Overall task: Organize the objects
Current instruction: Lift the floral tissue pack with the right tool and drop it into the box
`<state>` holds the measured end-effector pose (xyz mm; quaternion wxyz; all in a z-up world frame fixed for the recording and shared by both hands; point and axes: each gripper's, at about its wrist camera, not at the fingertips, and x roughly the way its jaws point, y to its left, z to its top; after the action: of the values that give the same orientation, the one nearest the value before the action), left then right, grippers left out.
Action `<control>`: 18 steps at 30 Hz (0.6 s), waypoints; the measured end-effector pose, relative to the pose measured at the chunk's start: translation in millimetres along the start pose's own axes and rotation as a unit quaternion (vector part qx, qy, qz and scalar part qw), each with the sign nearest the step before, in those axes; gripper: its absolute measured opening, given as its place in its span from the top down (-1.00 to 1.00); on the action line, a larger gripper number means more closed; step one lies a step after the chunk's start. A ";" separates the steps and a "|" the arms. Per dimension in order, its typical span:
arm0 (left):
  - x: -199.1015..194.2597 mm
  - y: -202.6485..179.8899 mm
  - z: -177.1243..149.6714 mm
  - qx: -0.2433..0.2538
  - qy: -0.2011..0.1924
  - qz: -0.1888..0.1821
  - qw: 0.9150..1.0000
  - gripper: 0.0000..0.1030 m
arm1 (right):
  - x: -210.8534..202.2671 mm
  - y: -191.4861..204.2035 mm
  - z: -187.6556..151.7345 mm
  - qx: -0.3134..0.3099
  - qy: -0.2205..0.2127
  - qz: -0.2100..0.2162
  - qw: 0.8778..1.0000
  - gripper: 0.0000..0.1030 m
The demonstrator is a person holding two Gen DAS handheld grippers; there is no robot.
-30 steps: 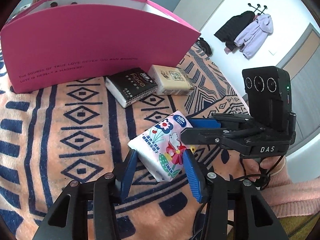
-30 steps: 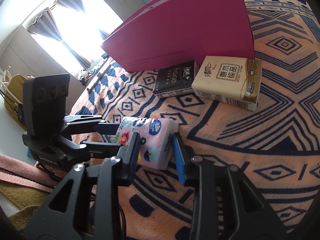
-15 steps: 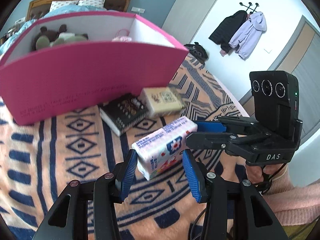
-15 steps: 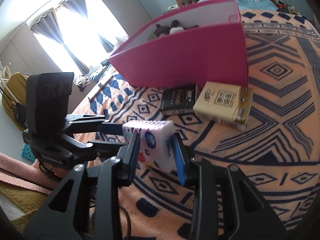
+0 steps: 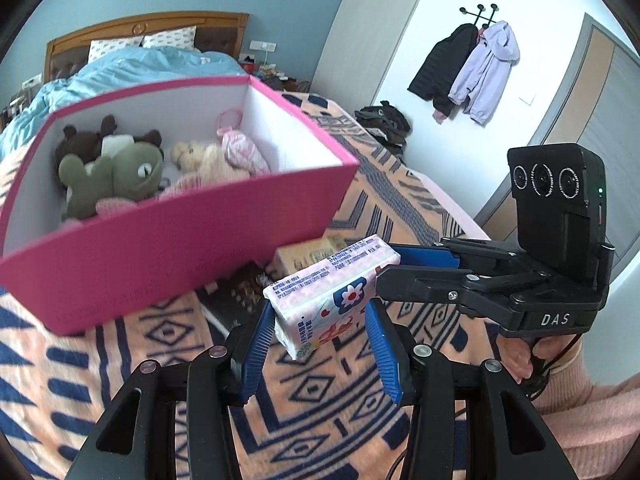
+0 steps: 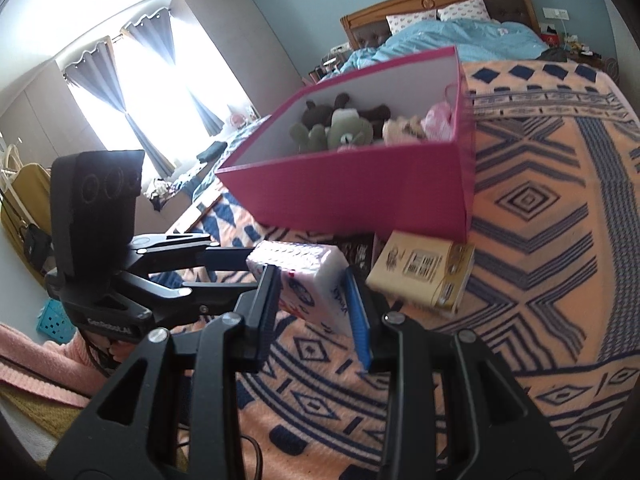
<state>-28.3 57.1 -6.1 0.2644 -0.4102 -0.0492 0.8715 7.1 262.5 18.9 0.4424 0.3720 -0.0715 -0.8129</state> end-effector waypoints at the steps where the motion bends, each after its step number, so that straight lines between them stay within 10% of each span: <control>1: 0.8 -0.1 3.3 0.001 -0.002 0.001 1.000 0.09 | -1.4 1.0 3.2 -0.003 -0.004 -0.001 1.000 0.30; 18: -2.1 4.3 48.5 0.016 -0.034 0.019 0.999 0.09 | -8.6 -0.6 42.0 -0.020 -0.040 -0.008 0.999 0.30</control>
<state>-64.9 58.8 25.9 0.2529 -0.3766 -0.0361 0.8904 -18.5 260.6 53.2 0.4397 0.3308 -0.0695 -0.8321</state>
